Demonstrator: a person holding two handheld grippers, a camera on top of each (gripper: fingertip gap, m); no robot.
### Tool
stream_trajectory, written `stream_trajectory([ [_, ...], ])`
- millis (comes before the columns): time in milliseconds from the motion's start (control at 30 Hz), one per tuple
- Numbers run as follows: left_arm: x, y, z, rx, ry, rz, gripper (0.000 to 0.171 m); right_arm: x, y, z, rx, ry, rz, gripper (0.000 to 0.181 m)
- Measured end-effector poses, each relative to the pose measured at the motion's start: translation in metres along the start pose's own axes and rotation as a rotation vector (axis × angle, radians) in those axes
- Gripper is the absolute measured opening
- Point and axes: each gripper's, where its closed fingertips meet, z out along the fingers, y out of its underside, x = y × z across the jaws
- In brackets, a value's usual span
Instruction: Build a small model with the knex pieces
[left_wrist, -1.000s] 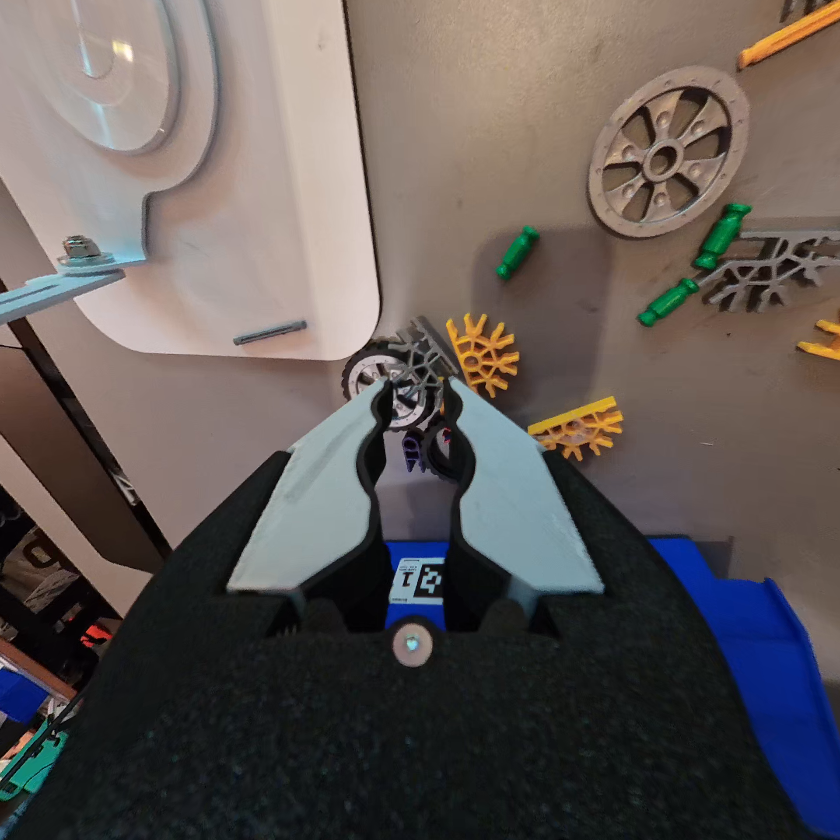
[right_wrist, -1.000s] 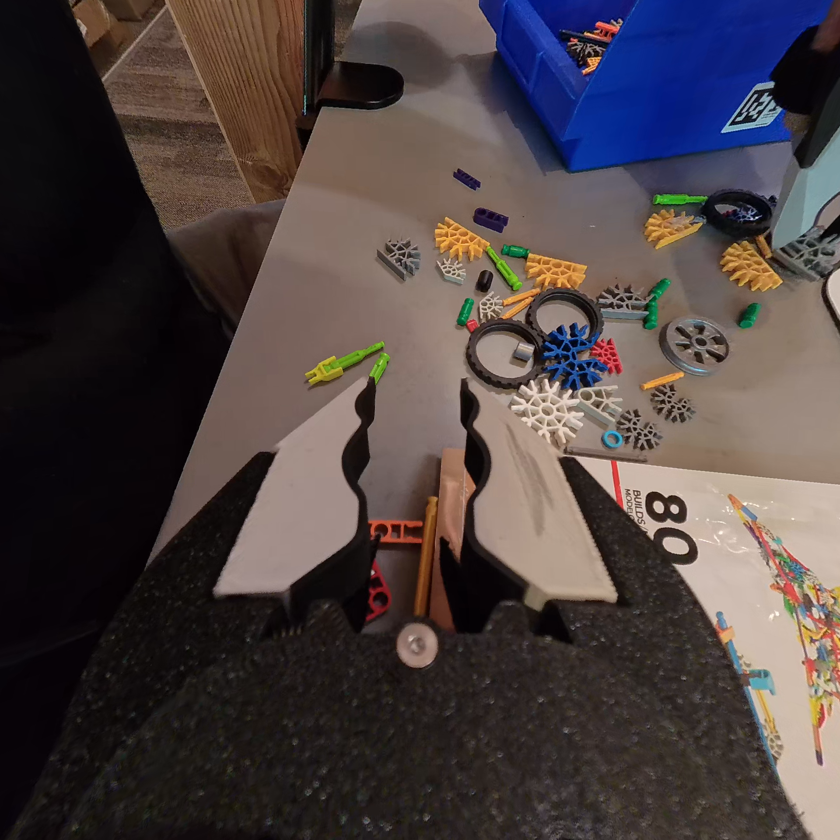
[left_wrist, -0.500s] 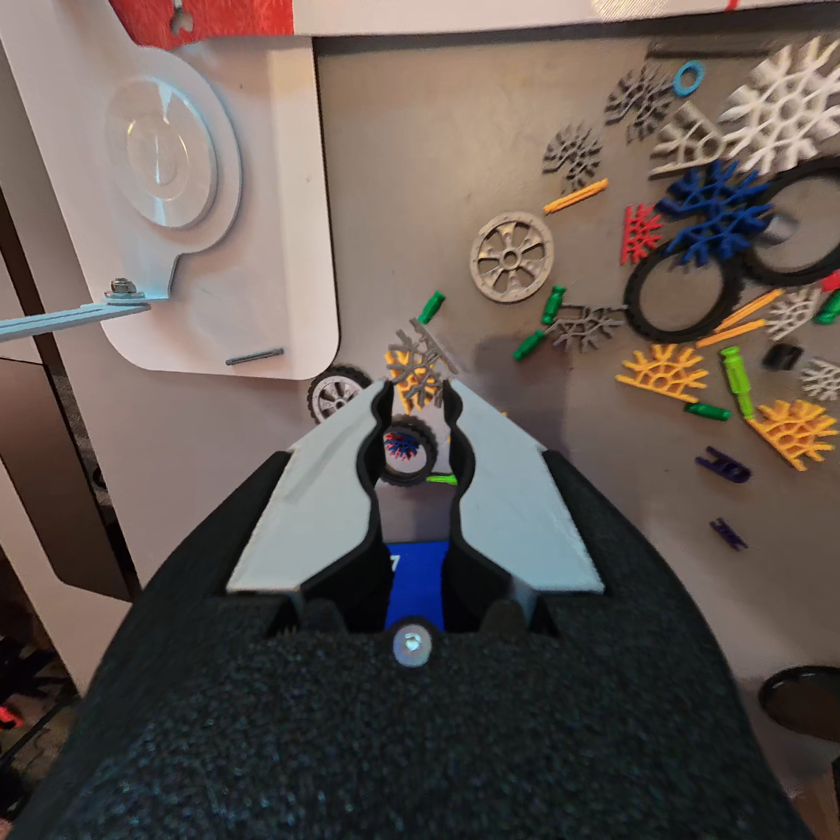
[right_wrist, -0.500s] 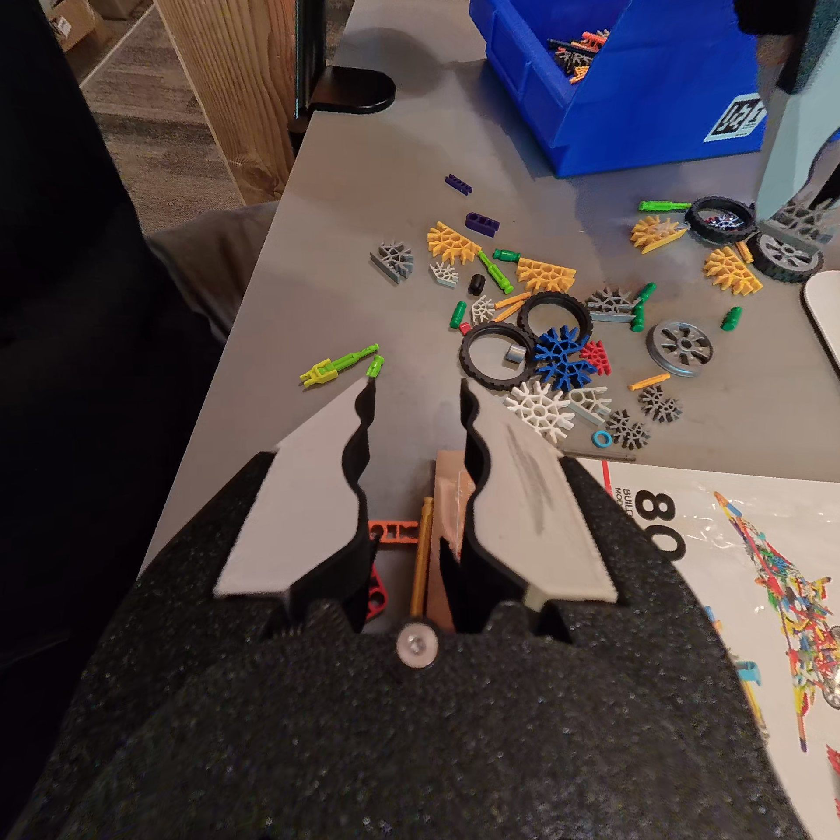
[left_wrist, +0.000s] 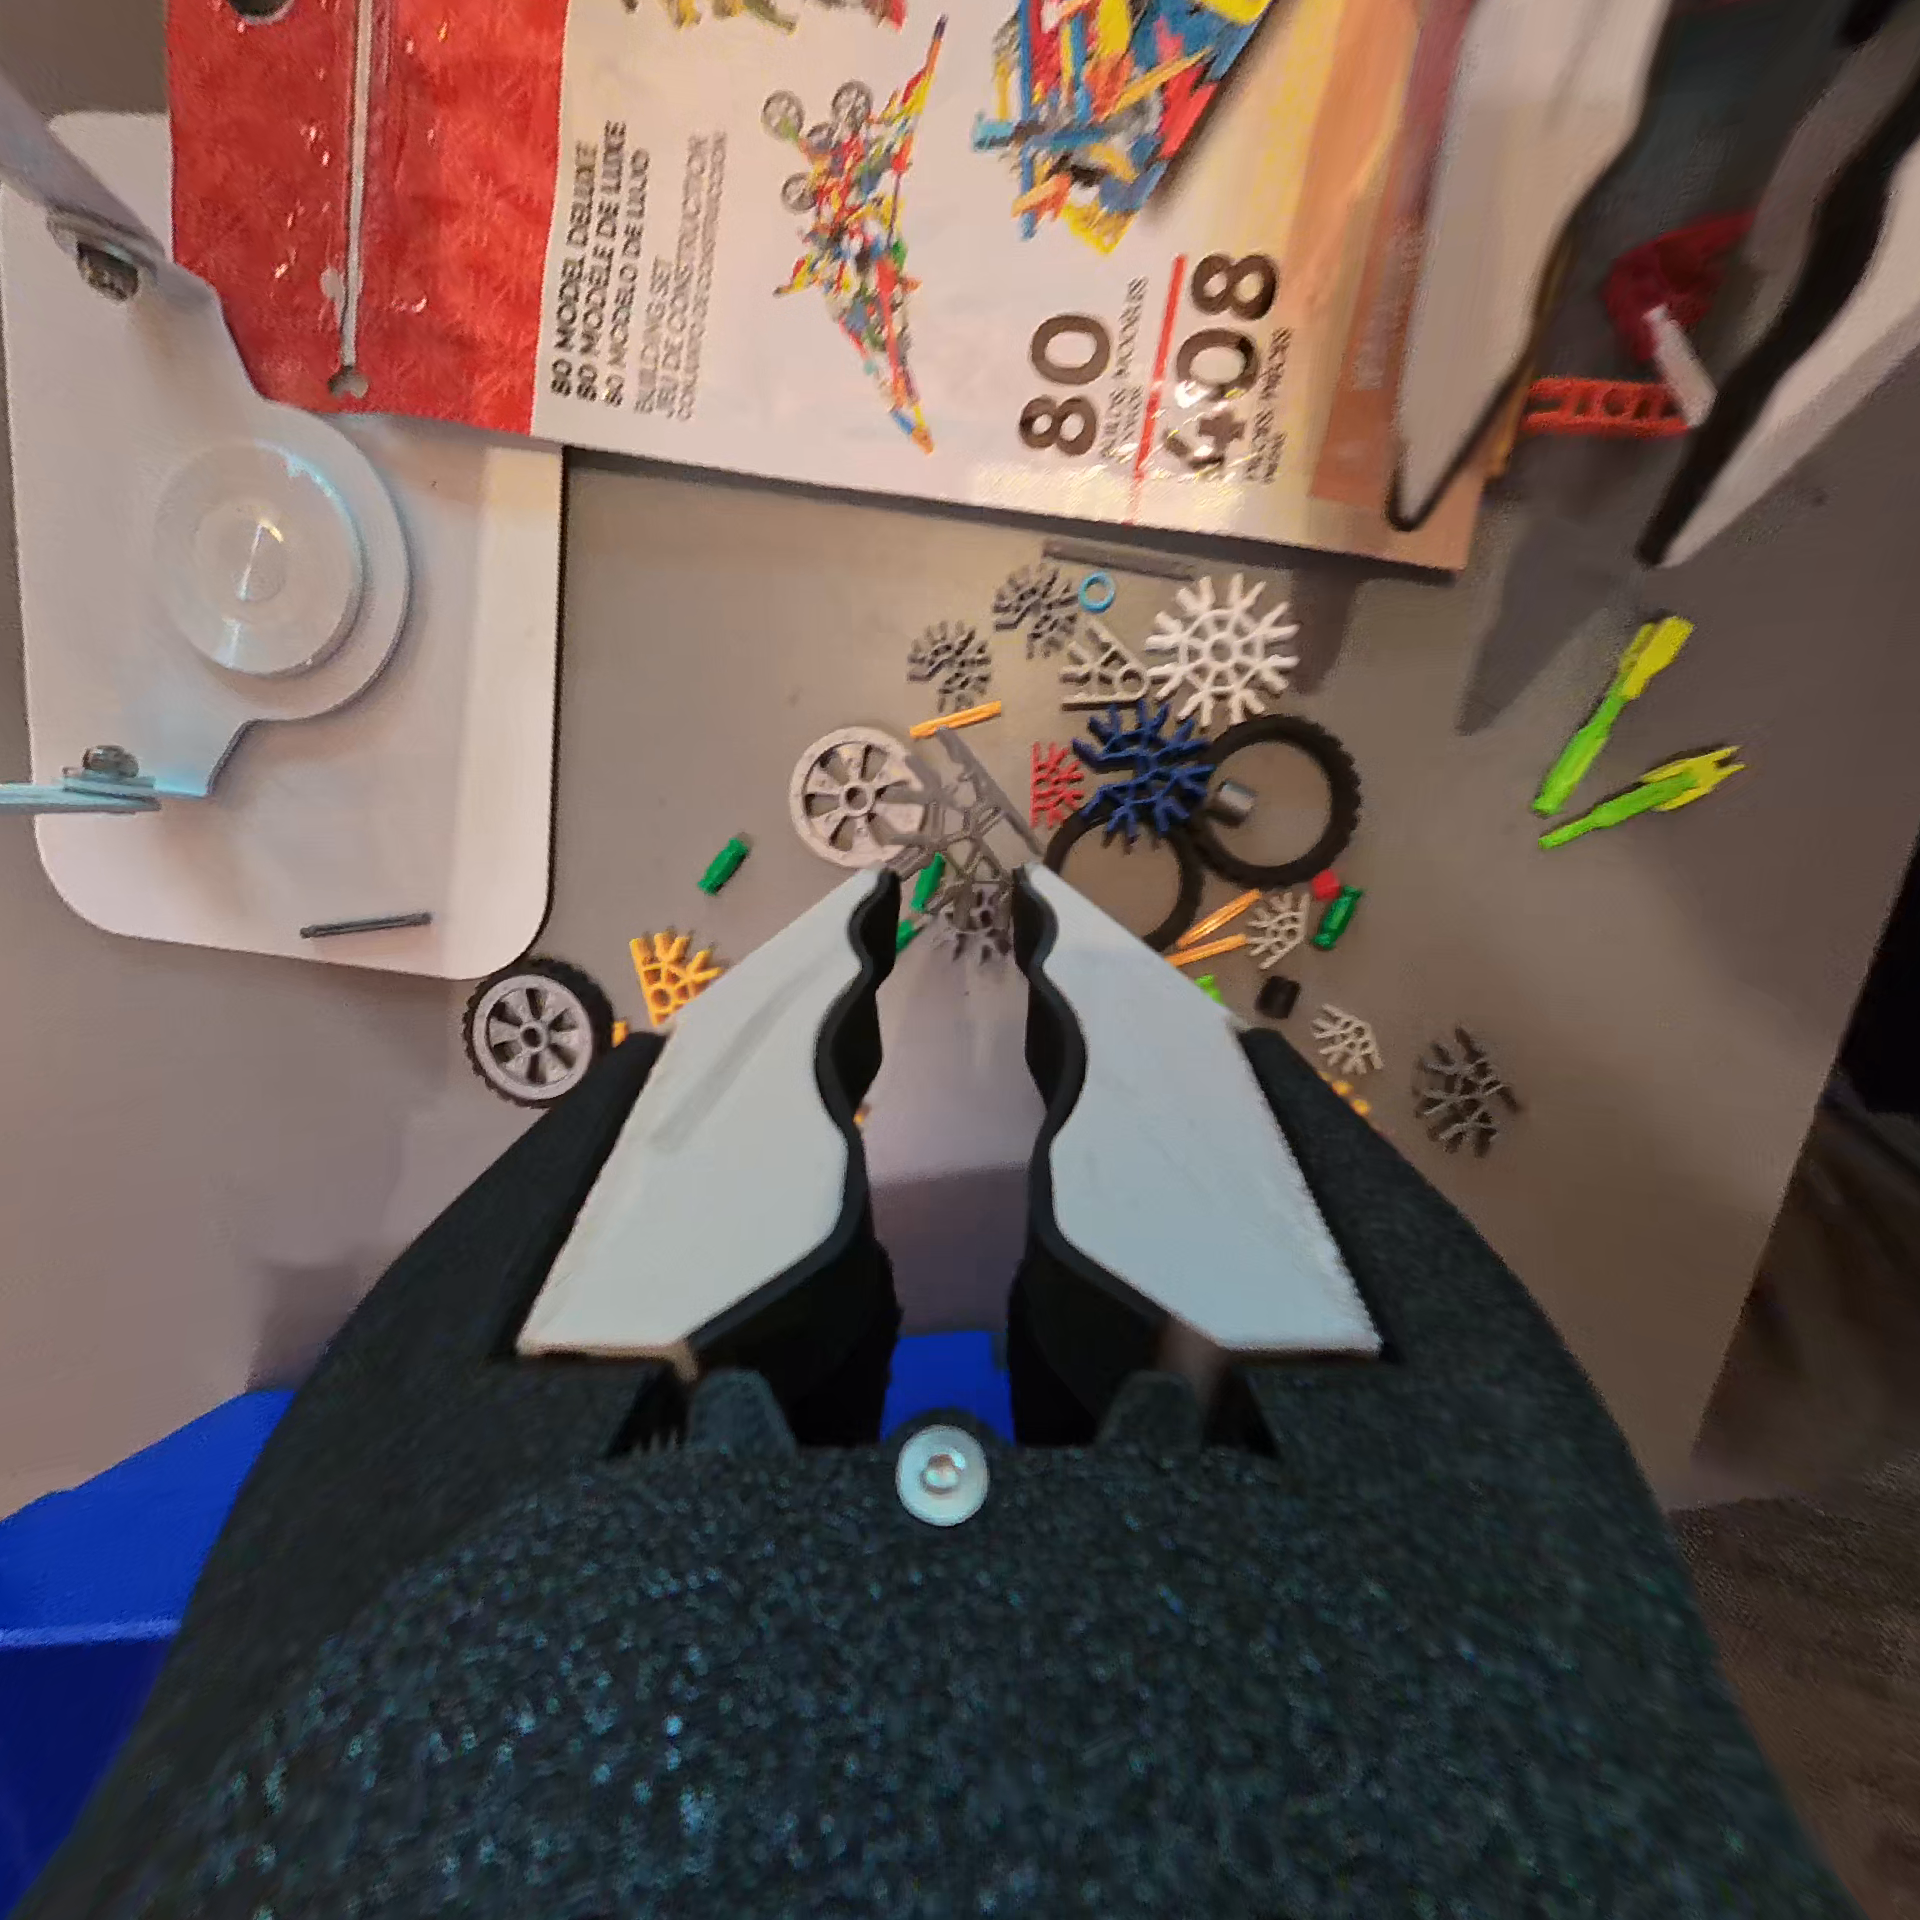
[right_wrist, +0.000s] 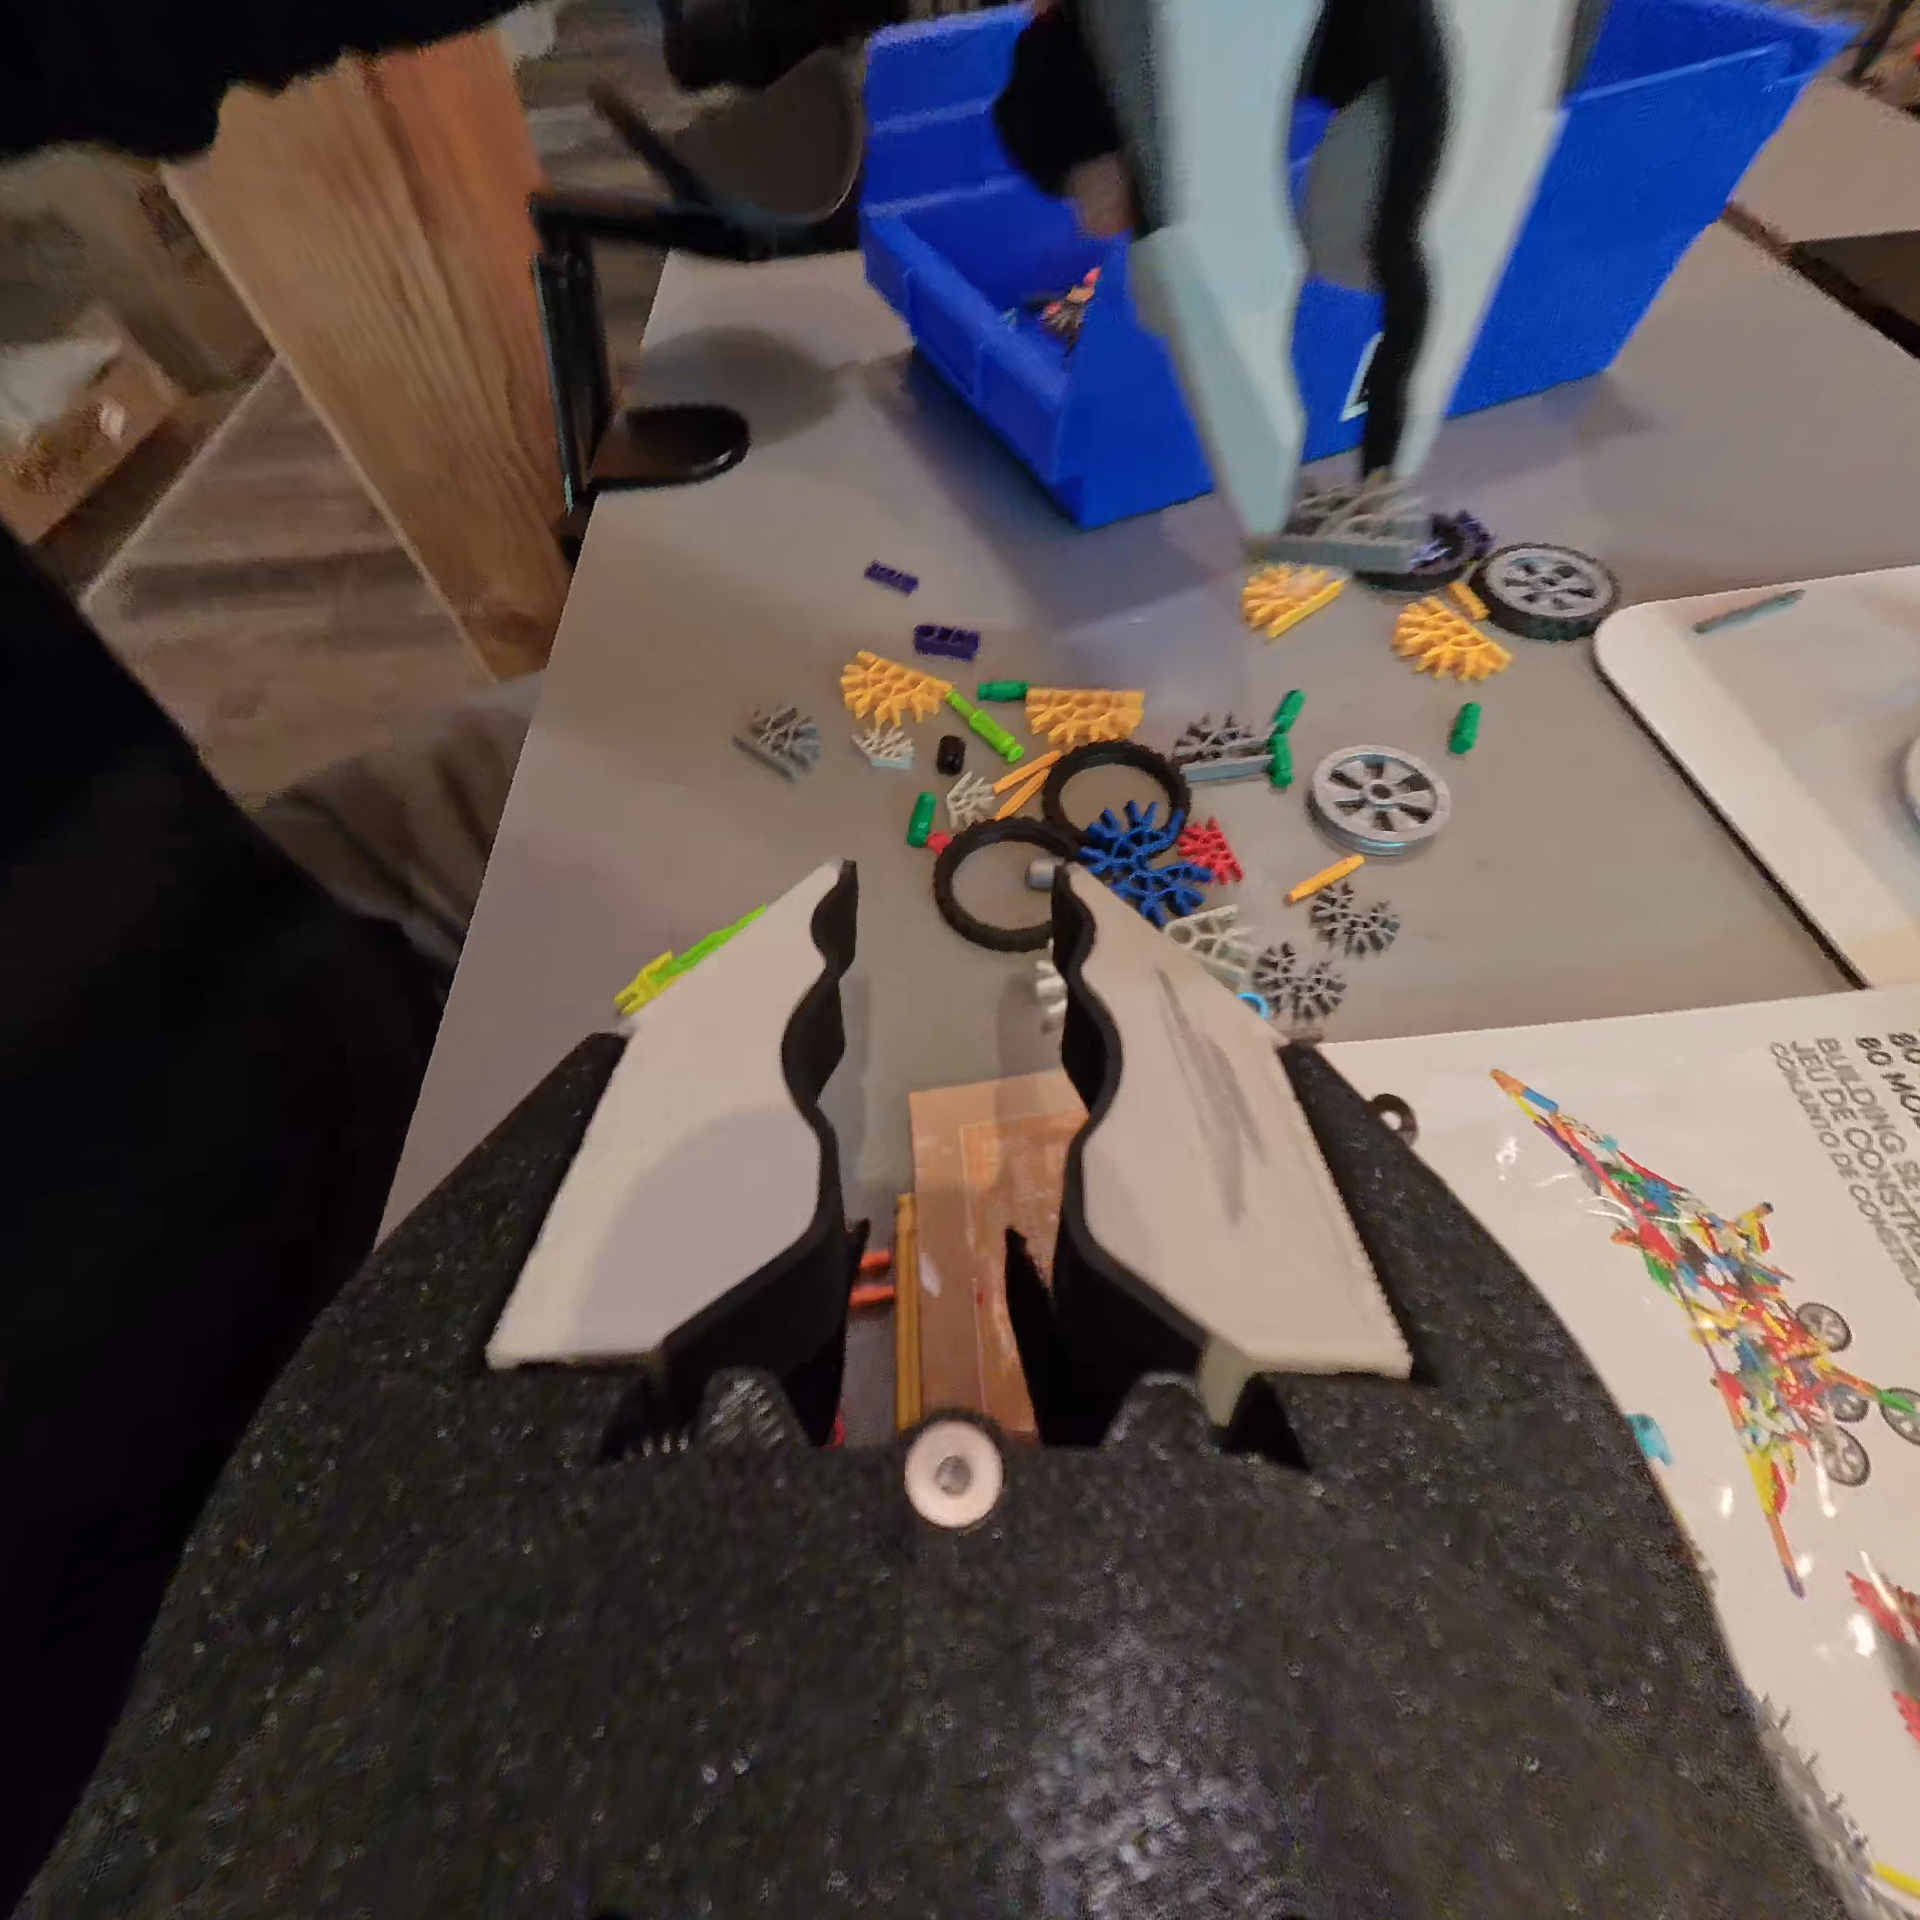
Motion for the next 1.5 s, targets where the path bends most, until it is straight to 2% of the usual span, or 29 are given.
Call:
stream_trajectory([
  [333,0.041,-0.041,-0.004,0.043,-0.087,0.156,0.02,0.023,-0.025,-0.014,0.187,0.045,0.181,0.036],
  [633,0.072,-0.065,0.005,-0.009,-0.157,0.326,0.02,0.021,-0.028,-0.015,0.22,-0.013,0.259,0.029],
  [700,0.073,-0.065,0.006,-0.026,-0.179,0.353,0.02,0.014,-0.029,-0.015,0.221,-0.044,0.248,0.014],
  [967,0.074,-0.062,0.01,-0.011,-0.289,0.377,0.019,0.009,-0.028,-0.011,0.186,0.011,0.15,0.006],
  [1067,0.075,-0.06,0.008,0.031,-0.328,0.353,0.018,0.009,-0.028,-0.01,0.178,0.048,0.097,0.004],
  [1500,0.078,-0.054,0.012,0.154,-0.469,0.29,0.018,0.003,-0.026,-0.005,0.167,0.023,0.102,0.004],
])
